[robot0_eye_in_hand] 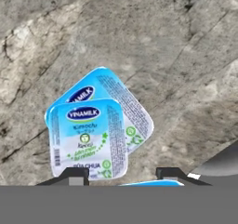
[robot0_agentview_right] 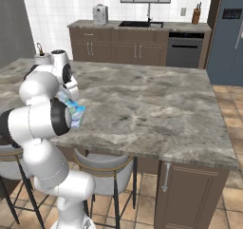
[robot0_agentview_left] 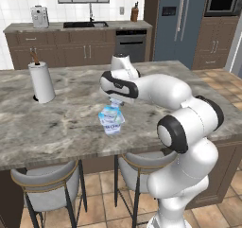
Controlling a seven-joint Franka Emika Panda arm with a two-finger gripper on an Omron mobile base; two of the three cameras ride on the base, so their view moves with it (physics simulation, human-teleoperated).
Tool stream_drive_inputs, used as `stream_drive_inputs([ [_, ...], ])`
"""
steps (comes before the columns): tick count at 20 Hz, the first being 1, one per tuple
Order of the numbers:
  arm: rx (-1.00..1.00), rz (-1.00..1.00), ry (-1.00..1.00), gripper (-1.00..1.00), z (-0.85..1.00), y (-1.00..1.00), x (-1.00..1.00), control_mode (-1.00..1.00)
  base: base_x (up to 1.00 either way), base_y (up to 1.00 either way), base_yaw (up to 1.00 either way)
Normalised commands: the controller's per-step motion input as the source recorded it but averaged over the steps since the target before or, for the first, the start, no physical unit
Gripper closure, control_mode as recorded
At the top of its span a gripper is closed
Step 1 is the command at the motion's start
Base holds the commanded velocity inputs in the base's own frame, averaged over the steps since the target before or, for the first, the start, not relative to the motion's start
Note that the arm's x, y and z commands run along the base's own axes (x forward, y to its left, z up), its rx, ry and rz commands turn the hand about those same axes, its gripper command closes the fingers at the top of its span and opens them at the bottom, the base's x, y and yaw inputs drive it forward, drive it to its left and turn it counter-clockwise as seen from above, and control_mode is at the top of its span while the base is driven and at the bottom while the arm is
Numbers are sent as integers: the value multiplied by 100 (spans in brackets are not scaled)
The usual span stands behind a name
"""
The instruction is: Stack the yogurt containers by placing the smaller containers on top of the larger containers.
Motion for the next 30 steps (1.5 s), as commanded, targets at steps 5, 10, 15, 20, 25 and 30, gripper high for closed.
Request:
stream_drive_inputs([
  [5, 0, 0, 0, 100, -14, 0, 3, -100, 0, 0, 0],
  [10, 0, 0, 0, 100, -16, 2, 15, -100, 0, 0, 0],
  [15, 0, 0, 0, 100, -10, 5, 21, -100, 0, 0, 0],
  [20, 0, 0, 0, 100, 0, 8, 4, -100, 0, 0, 0],
  [25, 0, 0, 0, 100, 0, 10, 0, -100, 0, 0, 0],
  [30, 0, 0, 0, 100, 0, 6, 0, -100, 0, 0, 0],
])
